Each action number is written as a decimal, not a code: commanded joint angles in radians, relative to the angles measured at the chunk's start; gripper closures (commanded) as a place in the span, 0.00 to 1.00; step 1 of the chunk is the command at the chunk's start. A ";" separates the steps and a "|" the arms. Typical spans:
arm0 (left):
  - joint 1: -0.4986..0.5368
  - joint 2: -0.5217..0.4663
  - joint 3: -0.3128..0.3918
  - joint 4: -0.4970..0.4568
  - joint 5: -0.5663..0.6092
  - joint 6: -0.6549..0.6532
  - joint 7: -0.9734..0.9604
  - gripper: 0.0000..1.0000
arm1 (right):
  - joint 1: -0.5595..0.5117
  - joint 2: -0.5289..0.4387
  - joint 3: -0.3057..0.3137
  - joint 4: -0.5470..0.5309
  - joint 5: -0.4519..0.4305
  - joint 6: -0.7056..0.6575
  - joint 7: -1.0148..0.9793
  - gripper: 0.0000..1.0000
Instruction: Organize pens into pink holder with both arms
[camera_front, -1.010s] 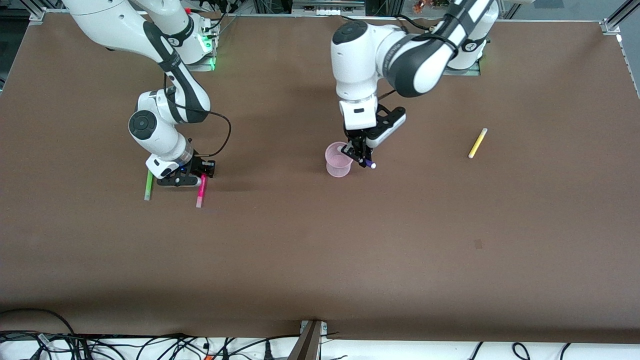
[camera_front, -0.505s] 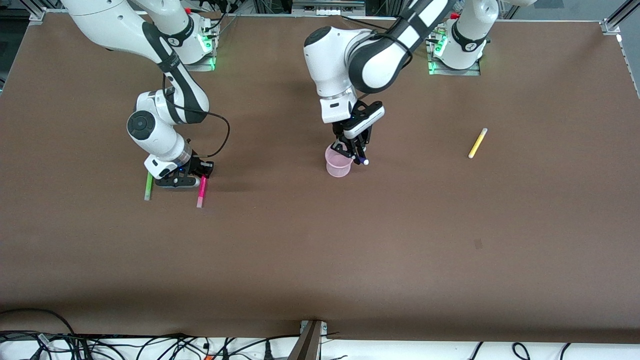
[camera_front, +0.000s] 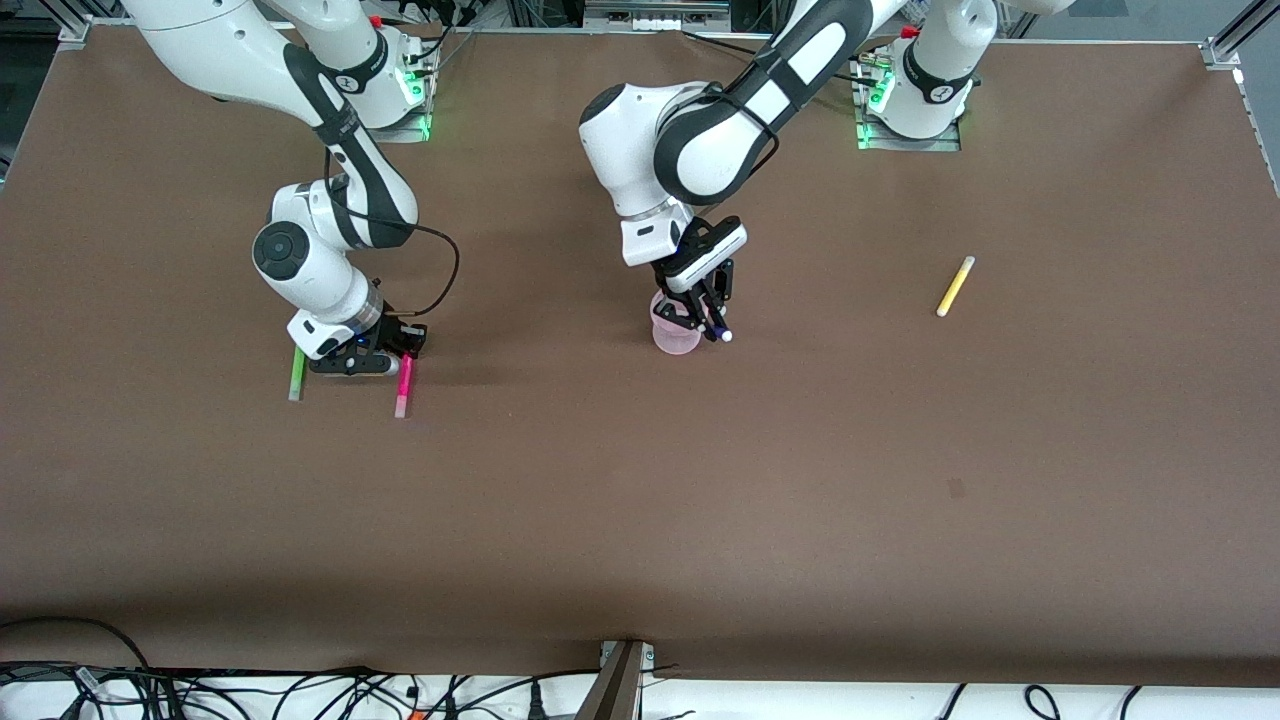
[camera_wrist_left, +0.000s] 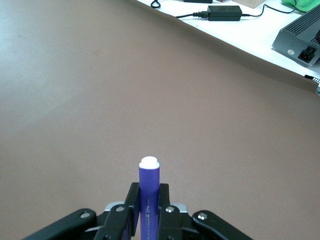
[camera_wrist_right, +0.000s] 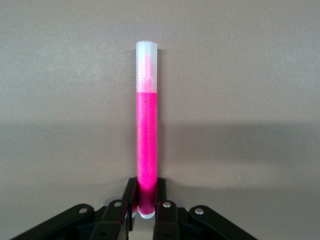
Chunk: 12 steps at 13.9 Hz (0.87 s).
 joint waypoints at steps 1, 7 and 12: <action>-0.071 0.045 0.036 0.057 0.029 -0.059 -0.013 1.00 | -0.005 -0.022 0.003 0.073 0.003 -0.139 0.000 0.88; -0.093 0.045 0.055 0.057 0.027 -0.066 -0.018 0.42 | -0.005 -0.025 -0.010 0.289 0.005 -0.494 0.007 0.88; -0.076 0.018 0.055 0.098 0.017 -0.082 0.071 0.00 | -0.030 -0.018 -0.012 0.461 0.066 -0.773 0.009 0.88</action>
